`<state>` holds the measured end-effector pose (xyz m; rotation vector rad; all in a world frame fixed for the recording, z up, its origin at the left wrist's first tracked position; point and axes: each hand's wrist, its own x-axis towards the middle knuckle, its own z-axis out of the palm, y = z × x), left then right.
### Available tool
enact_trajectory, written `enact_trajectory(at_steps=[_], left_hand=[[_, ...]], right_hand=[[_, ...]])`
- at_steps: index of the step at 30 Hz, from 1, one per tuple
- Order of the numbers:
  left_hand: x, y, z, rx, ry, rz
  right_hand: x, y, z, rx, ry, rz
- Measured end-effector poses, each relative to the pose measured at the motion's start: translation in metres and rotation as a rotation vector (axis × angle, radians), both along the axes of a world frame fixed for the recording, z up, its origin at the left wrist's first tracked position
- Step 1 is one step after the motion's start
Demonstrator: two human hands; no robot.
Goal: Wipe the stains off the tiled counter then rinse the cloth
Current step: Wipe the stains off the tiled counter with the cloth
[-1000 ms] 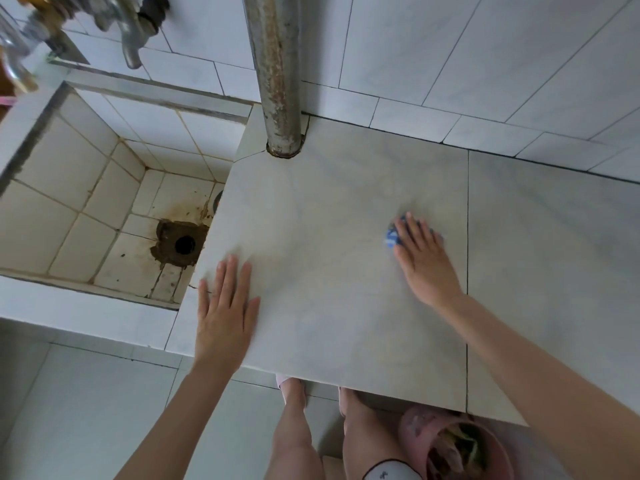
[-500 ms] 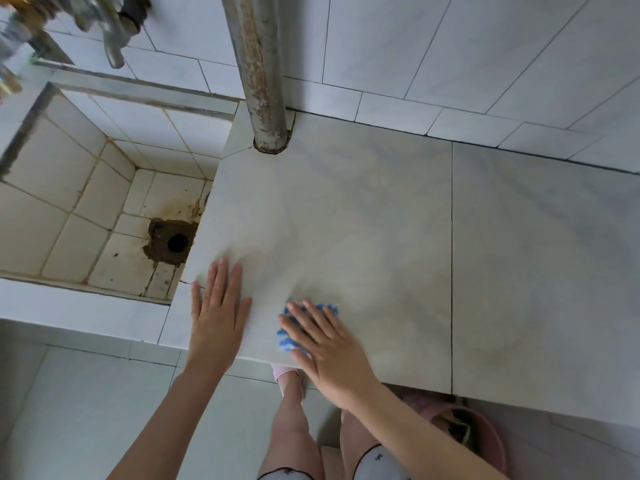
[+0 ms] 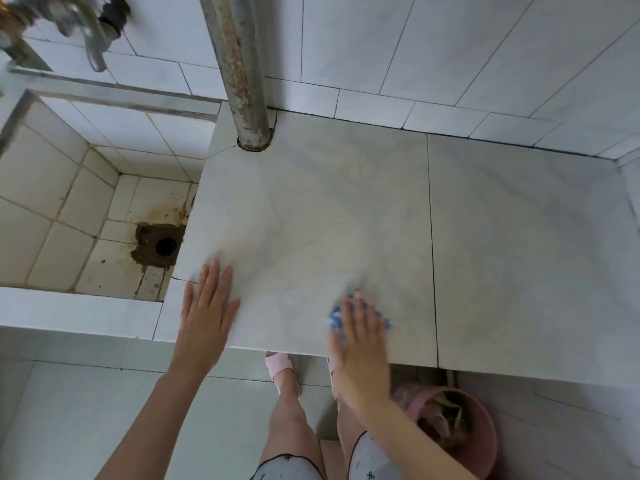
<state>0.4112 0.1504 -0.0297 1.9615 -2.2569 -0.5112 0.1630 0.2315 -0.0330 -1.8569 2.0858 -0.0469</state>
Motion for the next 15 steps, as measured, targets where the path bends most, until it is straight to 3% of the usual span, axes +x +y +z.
enact_trajectory(at_steps=[4, 8, 15], left_hand=[[0.011, 0.003, -0.001, 0.0, 0.006, -0.019], [0.027, 0.009, 0.0, -0.007, 0.0, -0.024], [0.02, 0.012, 0.001, -0.029, -0.006, 0.018]], right_hand=[[0.068, -0.005, 0.008, -0.044, -0.113, 0.221], [0.106, -0.008, 0.01, -0.088, -0.1, 0.393], [0.077, -0.005, 0.006, -0.115, -0.025, 0.46]])
